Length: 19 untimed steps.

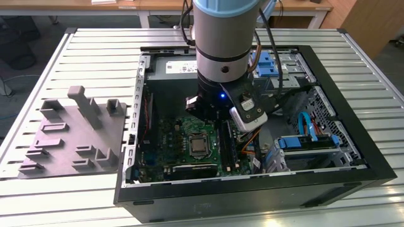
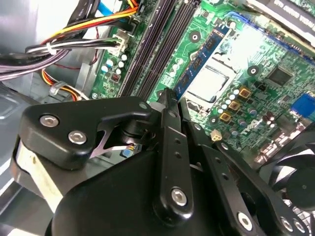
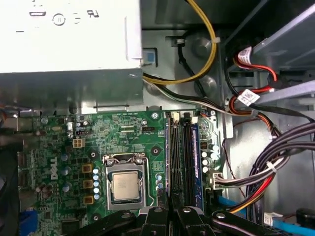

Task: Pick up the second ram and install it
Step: 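Insert the second ram into the second slot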

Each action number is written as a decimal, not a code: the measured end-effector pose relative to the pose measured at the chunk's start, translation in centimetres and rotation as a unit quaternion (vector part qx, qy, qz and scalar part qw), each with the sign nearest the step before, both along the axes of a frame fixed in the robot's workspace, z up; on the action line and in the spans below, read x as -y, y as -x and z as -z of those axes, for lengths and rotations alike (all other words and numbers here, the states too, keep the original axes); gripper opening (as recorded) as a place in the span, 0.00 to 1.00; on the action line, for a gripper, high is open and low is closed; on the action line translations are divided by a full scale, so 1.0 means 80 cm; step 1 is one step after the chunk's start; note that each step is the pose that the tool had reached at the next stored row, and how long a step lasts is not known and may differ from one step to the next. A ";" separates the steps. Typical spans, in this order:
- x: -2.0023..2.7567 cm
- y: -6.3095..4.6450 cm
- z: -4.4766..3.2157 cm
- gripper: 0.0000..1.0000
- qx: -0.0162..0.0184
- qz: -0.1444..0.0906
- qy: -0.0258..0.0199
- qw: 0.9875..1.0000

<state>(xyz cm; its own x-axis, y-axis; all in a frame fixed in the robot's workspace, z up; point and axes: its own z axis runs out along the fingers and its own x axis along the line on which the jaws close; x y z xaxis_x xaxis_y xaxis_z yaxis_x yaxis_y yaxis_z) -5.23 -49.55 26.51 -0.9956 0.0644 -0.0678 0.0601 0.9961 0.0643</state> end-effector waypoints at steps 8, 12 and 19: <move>0.0000 -0.005 0.0003 0.14 -0.031 0.000 0.002 1.000; 0.0000 -0.005 0.0004 0.14 -0.031 0.000 0.002 1.000; 0.0000 -0.011 0.0042 0.14 -0.032 0.000 0.002 1.000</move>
<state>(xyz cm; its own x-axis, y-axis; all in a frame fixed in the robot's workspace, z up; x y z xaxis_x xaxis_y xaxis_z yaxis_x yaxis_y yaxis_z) -4.37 -49.55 26.17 -0.9979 0.0644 -0.0051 0.0640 0.9963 0.0569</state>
